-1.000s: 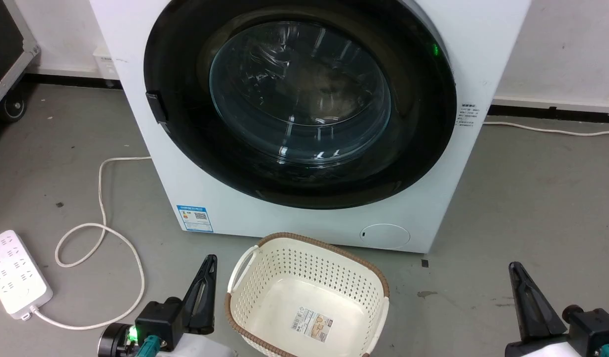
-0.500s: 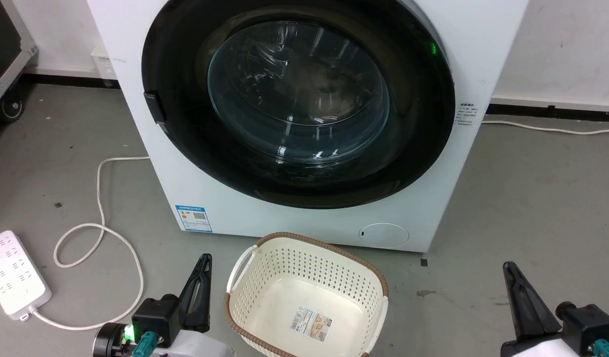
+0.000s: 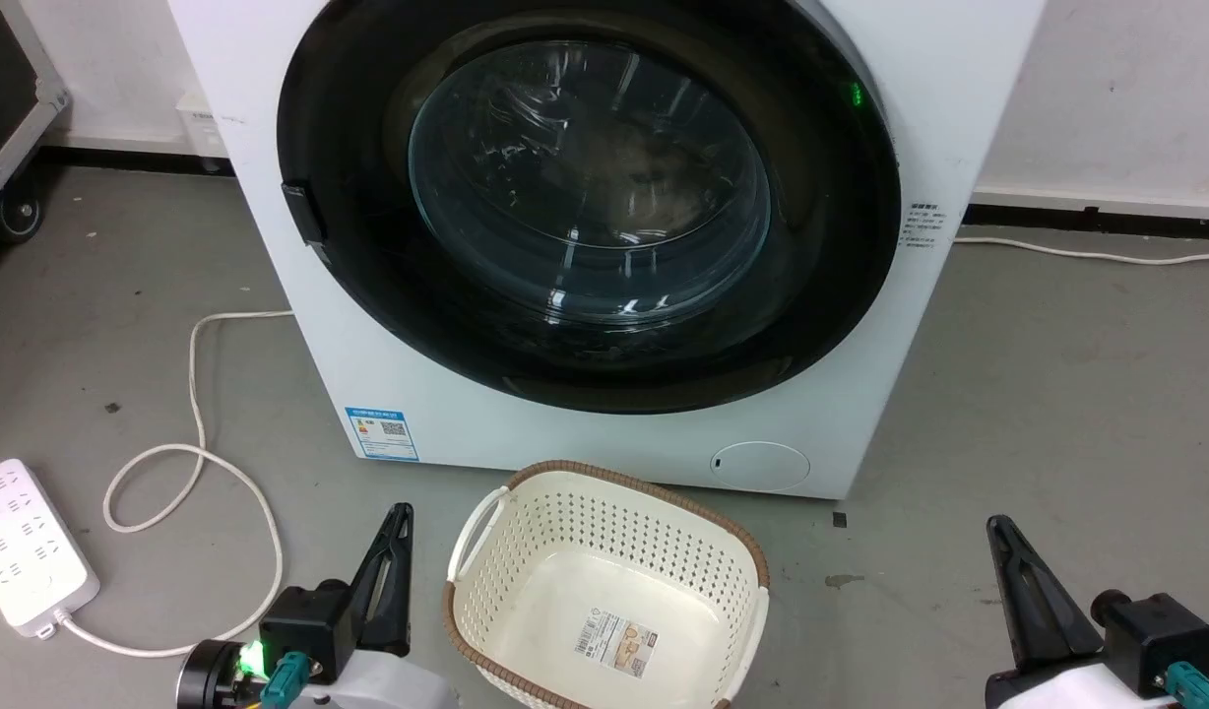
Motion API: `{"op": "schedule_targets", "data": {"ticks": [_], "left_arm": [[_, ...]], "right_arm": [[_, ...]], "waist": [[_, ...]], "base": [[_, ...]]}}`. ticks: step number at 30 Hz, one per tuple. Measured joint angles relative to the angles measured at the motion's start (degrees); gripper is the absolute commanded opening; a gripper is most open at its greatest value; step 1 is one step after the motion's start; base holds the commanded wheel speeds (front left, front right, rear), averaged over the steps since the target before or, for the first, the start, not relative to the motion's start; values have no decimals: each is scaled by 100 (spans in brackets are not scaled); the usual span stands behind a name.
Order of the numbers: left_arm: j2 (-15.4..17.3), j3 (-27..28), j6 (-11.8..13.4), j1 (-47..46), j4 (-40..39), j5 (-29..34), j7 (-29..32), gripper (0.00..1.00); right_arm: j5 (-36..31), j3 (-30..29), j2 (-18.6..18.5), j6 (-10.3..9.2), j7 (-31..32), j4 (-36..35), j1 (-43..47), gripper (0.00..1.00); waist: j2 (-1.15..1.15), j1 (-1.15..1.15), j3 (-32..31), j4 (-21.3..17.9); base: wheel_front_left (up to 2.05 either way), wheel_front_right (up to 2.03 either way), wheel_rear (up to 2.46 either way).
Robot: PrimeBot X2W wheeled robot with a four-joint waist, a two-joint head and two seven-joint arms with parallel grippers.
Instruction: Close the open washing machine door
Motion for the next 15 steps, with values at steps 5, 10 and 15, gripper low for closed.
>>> {"op": "schedule_targets", "data": {"ticks": [5,10,15], "left_arm": [[-1,25,5,-1,-22,19,49,0],[-2,66,22,-1,-69,53,120,0],[-3,101,46,-2,-88,82,197,0]], "right_arm": [[0,26,0,0,53,-11,-7,0],[0,68,0,0,149,-21,-41,0],[-18,94,0,0,202,-29,-76,0]], "waist": [[0,0,3,-7],[0,0,8,-18],[0,0,12,-25]], "base": [[0,0,0],[0,0,0],[0,0,0]]}}
